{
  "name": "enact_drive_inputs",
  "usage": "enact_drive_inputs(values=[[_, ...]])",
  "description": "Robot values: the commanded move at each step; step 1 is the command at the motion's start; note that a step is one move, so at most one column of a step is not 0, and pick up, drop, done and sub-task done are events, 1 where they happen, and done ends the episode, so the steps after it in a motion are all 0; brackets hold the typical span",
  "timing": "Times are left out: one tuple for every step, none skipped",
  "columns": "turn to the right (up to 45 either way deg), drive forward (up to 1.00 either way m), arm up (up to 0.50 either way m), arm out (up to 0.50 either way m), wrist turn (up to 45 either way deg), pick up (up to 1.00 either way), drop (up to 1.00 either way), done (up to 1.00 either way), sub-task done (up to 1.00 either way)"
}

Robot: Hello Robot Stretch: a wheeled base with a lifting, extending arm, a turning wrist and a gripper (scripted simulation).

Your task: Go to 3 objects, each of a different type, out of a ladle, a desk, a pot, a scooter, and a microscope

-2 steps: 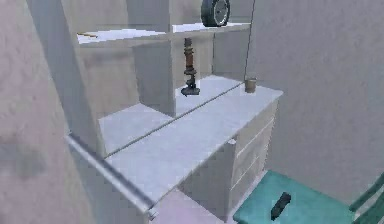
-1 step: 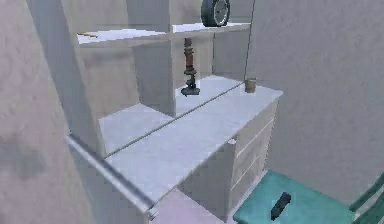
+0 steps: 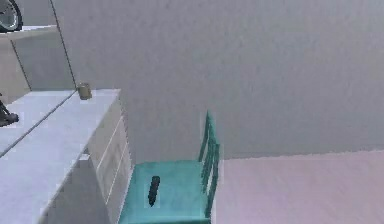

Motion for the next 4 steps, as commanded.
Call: enact_drive_inputs(values=[[45.0,0.00,0.00,0.00,0.0,0.00,0.00,0.00,0.00],[18.0,0.00,0.00,0.00,0.0,0.00,0.00,0.00,0.00],[0.0,1.00,0.00,0.00,0.0,0.00,0.00,0.00,0.00],[3.0,0.00,0.00,0.00,0.0,0.00,0.00,0.00,0.00]])
